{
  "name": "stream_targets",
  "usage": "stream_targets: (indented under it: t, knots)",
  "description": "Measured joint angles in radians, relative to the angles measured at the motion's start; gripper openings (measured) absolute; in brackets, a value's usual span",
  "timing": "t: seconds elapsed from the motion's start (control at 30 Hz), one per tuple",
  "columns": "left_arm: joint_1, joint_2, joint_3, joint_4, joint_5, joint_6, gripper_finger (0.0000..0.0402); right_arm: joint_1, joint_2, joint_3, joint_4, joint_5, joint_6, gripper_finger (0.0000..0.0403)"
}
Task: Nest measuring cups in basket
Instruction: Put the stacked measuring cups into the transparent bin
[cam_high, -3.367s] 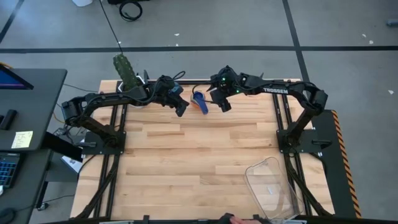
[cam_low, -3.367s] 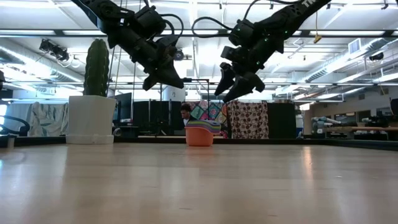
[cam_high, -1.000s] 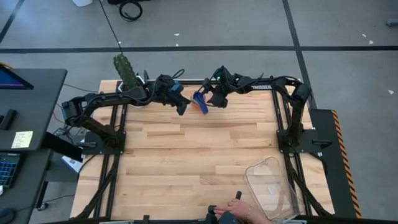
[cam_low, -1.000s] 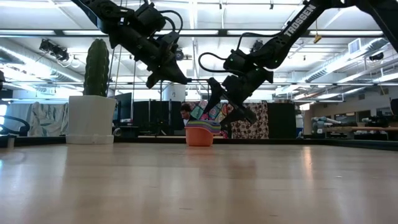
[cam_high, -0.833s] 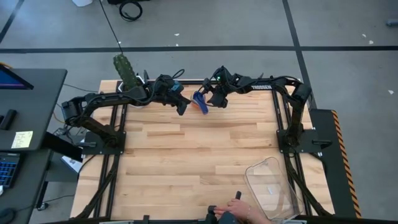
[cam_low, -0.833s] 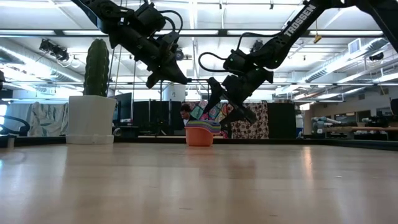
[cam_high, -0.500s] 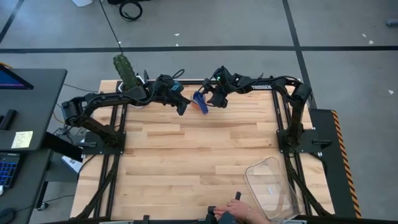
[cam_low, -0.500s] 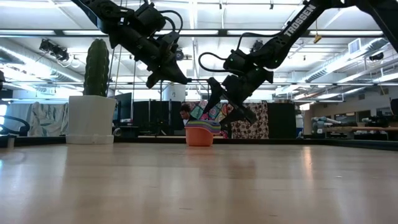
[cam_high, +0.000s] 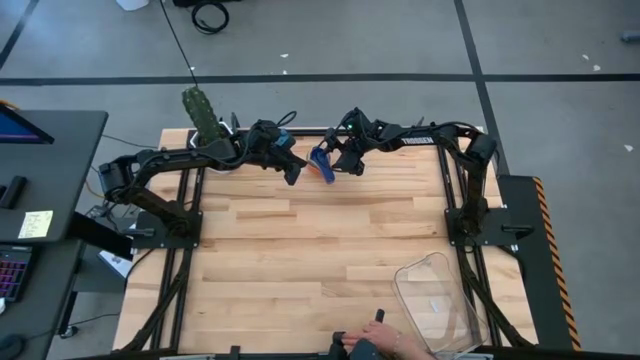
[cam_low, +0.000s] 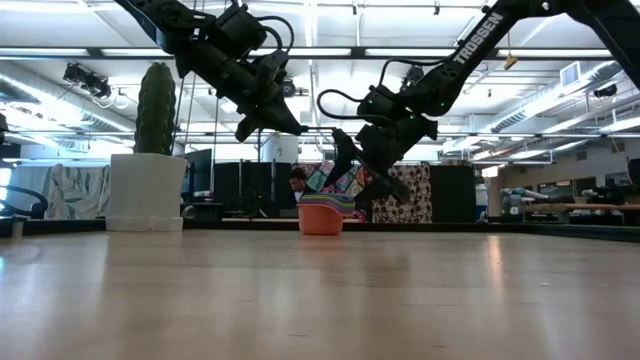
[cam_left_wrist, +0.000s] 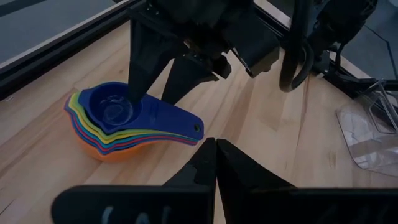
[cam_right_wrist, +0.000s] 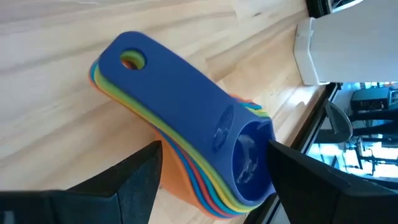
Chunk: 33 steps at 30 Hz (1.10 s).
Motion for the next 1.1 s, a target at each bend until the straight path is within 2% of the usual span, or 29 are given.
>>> stream_targets:
  t: [0.23,0.4,1.1]
  knots:
    - [0.0,0.0,0.0,0.001,0.0,0.0,0.0014,0.0,0.0,0.0,0.0,-0.004,0.006,0.0287]
    - [0.0,0.0,0.0,0.001,0.0,0.0,0.0014,-0.001,0.0,0.0,0.022,-0.003,0.072,0.0287]
    - [0.0,0.0,0.0,0.001,0.0,0.0,0.0014,-0.002,0.001,0.0,-0.02,0.024,0.071,0.0287]
